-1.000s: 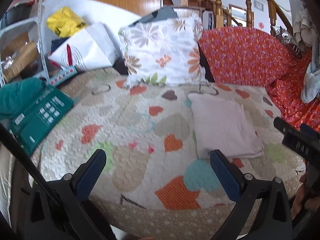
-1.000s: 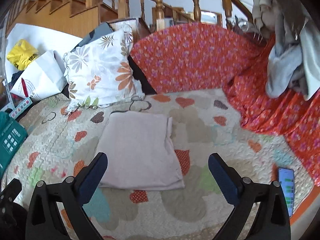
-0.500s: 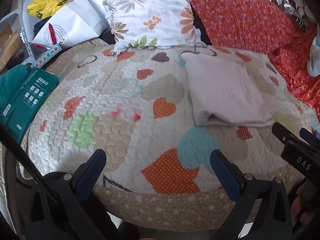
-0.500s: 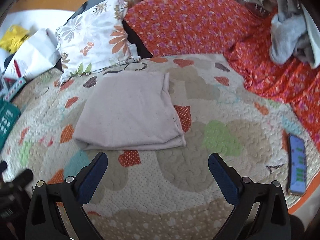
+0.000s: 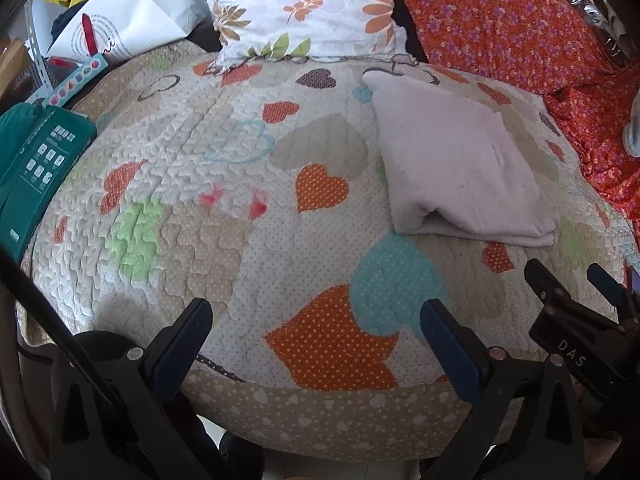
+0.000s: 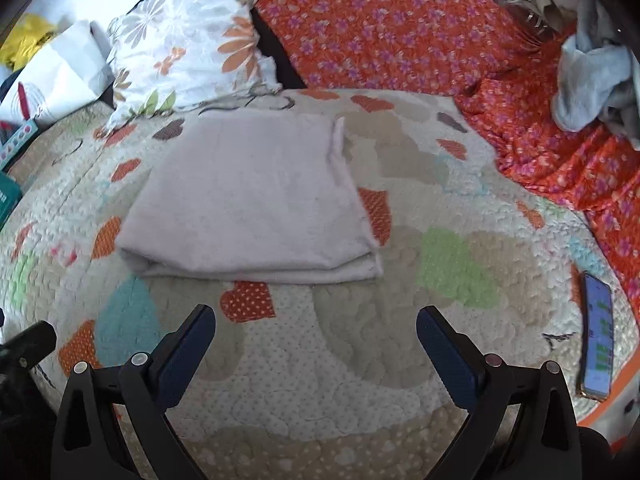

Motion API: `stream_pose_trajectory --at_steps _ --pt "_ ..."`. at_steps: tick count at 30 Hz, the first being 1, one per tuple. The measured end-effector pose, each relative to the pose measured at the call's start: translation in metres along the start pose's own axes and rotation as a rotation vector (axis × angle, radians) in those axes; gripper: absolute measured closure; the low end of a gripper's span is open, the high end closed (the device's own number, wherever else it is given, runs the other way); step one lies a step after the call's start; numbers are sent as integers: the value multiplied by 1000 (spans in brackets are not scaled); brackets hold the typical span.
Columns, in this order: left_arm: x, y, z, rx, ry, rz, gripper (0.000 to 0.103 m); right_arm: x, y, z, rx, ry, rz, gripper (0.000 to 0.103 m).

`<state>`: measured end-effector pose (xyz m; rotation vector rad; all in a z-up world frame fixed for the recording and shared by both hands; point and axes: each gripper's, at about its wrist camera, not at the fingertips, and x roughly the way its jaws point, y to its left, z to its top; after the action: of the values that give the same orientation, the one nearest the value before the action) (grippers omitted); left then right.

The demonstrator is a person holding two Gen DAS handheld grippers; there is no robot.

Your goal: Fold small clothes

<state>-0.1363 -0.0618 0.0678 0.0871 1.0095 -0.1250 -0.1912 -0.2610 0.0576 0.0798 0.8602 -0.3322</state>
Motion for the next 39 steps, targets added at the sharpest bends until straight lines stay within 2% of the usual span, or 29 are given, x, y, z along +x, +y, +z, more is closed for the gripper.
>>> stream_pose_trajectory --at_steps 9,15,23,39 --pt "7 -2 -3 17 37 26 0 14 13 -8 -81 -12 -29 1" --pt "13 -11 -5 16 71 20 0 15 2 -7 -26 -6 -2 1" --pt "11 -22 -4 37 66 31 0 16 -11 -5 38 9 23 1" --pt "14 -21 -8 27 84 9 0 18 -4 -7 9 13 4 1"
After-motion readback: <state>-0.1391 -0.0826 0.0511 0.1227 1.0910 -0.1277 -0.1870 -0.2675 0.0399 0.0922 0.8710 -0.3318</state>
